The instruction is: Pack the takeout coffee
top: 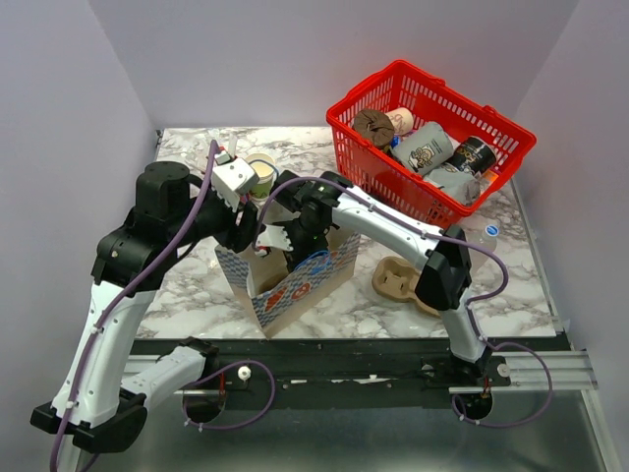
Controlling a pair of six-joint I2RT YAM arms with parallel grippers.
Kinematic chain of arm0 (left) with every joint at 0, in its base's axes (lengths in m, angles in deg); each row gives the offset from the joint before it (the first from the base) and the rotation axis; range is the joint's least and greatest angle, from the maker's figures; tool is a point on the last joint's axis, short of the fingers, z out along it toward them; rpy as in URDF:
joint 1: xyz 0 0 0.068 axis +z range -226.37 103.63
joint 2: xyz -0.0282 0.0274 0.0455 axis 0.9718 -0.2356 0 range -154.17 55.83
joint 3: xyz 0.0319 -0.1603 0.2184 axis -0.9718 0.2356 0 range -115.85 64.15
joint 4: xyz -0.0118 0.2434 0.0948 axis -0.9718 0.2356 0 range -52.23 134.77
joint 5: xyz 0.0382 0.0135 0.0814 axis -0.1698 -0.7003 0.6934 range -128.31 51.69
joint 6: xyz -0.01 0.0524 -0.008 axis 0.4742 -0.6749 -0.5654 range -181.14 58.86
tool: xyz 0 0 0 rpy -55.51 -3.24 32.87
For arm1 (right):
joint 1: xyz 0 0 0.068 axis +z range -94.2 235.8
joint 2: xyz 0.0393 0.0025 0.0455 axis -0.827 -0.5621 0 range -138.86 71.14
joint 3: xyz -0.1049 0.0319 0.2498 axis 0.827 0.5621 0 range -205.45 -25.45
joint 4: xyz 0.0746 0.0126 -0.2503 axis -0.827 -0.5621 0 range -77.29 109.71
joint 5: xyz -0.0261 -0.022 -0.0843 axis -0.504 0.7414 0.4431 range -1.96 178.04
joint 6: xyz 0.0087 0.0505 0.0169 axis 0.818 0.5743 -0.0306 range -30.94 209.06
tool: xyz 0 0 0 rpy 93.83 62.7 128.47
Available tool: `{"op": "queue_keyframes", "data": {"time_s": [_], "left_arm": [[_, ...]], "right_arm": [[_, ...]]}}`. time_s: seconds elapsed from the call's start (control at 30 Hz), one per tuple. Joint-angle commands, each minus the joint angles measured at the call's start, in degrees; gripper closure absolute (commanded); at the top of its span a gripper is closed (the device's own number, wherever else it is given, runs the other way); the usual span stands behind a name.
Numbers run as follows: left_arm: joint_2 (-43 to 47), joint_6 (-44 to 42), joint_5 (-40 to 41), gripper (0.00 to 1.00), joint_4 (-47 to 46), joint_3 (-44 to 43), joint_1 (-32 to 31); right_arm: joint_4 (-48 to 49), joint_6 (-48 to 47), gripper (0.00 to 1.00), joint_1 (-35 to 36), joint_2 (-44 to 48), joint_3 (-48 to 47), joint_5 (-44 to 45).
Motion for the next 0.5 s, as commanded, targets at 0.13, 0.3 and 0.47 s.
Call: {"op": "queue_keyframes", "data": {"time_s": [0.13, 0.3, 0.47], "left_arm": [[0.91, 0.02, -2.73, 0.23, -0.82, -1.46, -0.37], [0.82, -0.86, -2.56, 0.21, 0.15, -2.08, -0.46], [0.82, -1.91, -1.33, 0.21, 1.12, -2.78, -0.45]], "right_arm": [[2.42, 6.22, 0.13, -0.01, 3.38, 1.77, -0.75], [6.73, 7.45, 0.0, -0.09, 5.67, 3.53, -0.84], [6.73, 8.51, 0.0, -0.18, 6.02, 2.65, -2.07]]}}
